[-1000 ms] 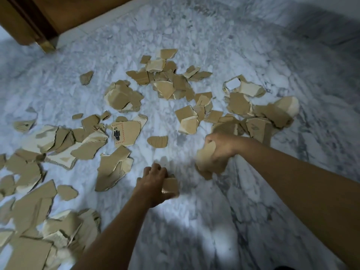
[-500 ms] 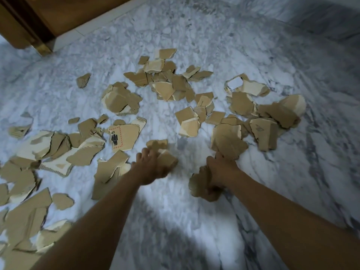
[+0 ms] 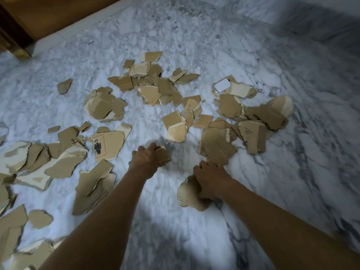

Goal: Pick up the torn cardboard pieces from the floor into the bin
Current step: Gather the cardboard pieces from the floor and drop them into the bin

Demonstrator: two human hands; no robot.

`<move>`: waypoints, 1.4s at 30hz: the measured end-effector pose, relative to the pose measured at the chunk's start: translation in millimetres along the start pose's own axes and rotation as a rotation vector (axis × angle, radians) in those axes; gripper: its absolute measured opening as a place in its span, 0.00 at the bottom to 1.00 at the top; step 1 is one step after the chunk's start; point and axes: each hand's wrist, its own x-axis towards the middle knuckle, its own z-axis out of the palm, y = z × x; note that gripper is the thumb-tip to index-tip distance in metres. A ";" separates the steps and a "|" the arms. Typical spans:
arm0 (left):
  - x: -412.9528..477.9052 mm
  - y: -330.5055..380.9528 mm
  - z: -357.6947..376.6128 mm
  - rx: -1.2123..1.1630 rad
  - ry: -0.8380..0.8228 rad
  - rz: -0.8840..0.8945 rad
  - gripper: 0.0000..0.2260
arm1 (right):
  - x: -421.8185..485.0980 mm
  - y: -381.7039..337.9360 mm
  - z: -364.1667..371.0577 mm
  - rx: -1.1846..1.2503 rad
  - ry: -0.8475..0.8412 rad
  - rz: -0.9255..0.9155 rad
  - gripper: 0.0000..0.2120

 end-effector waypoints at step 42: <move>-16.5 -4.8 -4.9 -0.251 0.132 -0.154 0.15 | 13.0 63.1 -15.8 0.215 0.048 0.303 0.50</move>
